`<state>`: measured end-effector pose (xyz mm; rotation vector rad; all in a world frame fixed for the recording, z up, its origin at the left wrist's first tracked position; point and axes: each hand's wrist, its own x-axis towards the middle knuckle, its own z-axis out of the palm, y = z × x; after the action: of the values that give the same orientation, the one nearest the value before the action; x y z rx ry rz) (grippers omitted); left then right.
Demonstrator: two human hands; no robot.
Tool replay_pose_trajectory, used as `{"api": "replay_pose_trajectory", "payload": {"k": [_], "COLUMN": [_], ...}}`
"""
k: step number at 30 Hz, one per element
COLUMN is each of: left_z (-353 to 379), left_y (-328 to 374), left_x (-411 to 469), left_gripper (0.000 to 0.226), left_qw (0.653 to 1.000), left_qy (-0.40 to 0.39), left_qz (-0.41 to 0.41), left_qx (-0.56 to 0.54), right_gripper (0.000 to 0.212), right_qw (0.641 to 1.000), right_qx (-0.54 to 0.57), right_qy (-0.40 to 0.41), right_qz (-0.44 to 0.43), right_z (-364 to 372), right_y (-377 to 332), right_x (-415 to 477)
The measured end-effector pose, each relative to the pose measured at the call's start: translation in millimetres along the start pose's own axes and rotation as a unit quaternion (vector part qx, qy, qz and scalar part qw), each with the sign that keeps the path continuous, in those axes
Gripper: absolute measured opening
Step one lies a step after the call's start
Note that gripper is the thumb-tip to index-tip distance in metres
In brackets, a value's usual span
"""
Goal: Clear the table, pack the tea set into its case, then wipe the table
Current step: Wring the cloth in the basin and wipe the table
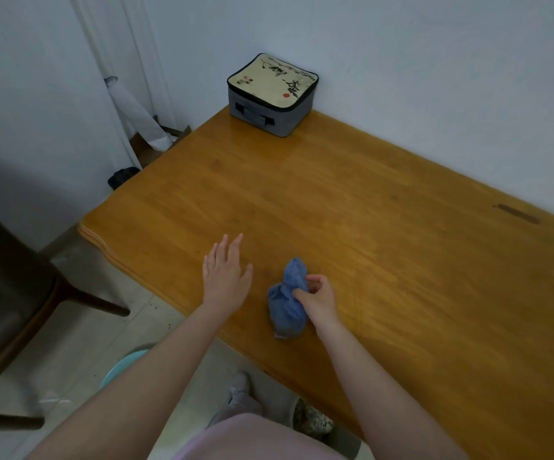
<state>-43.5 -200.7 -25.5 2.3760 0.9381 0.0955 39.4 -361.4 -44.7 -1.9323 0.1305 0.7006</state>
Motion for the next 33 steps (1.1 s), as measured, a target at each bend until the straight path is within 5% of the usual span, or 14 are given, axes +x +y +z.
{"api": "replay_pose_trajectory", "payload": {"k": [3,6,13,18,24,33], "left_z": [1.3,3.4,10.3,14.9,17.4,13.3], "left_y": [-5.5,-5.1,4.6,10.9,11.6,-3.2], "left_x": [1.5,2.0,-3.6,-8.4,-12.3,21.4], "left_gripper": [0.062,0.062,0.061,0.061,0.06,0.062], "left_qw": [1.0,1.0,0.999,0.999,0.999,0.998], "left_qy": [-0.012,-0.022,-0.031,-0.032,-0.03,-0.022], "left_qz": [-0.01,-0.015,0.003,0.024,0.041,0.043], "left_qx": [-0.002,-0.004,-0.012,0.001,0.012,0.047], "right_gripper": [0.033,0.031,0.023,0.023,0.076,0.077], "right_qw": [0.989,0.937,0.897,0.821,0.821,0.805], "right_qx": [-0.12,-0.28,-0.295,-0.42,-0.533,-0.534], "right_qy": [0.08,0.193,0.316,0.183,0.063,0.081], "right_qz": [-0.039,-0.081,-0.096,-0.34,-0.194,-0.244], "right_z": [-11.5,-28.8,-83.4,-57.1,-6.4,48.1], "right_y": [12.7,25.0,36.5,37.3,53.9,33.1], "right_x": [-1.1,-1.7,6.2,1.6,15.3,31.9]}}
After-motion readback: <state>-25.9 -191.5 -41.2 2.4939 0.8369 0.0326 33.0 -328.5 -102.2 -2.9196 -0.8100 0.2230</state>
